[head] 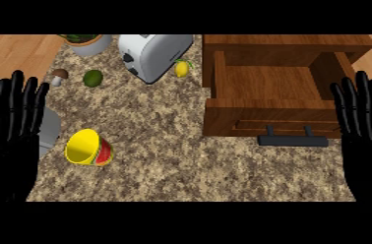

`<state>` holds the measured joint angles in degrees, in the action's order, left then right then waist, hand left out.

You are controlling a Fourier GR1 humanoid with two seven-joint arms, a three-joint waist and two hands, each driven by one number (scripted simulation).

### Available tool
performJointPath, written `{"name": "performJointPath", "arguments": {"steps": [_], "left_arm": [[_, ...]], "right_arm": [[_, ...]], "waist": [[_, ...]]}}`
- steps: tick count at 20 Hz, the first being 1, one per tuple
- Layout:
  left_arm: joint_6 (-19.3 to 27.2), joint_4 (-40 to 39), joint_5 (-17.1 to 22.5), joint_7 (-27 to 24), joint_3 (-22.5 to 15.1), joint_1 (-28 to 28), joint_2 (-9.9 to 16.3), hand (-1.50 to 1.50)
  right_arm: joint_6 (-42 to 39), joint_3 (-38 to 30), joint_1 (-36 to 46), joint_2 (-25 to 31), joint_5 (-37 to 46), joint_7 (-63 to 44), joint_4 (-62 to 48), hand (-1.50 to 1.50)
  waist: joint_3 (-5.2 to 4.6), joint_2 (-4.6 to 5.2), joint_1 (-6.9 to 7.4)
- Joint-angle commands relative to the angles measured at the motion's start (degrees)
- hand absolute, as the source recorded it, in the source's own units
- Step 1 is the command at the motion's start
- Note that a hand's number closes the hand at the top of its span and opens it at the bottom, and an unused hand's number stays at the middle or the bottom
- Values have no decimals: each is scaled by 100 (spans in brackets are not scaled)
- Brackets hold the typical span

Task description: Pick up the cup, place it into the drawer and close the drawer

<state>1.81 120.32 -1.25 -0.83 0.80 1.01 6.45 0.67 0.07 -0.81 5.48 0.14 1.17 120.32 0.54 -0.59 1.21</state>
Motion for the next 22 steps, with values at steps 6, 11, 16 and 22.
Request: {"name": "performJointPath", "arguments": {"steps": [6,11,16,22], "left_arm": [[-2454,394,2298,-172,-291,605,926,-150],[-2921,-232,4069,393,479,1073,1246,-150],[-3939,-1264,4850,142,1254,1352,1746,-150],[-3911,-2472,3624,-162,1302,523,1344,-150]], "right_arm": [[97,-120,87,-47,8,29,-60,-150],[-231,-29,145,336,107,-513,-46,-150],[-403,32,-90,353,204,-240,-146,-150],[-421,-75,79,224,112,-226,-232,-150]], "waist": [[-70,35,-72],[-61,58,-83],[-57,56,-107],[-56,59,-141]]}}
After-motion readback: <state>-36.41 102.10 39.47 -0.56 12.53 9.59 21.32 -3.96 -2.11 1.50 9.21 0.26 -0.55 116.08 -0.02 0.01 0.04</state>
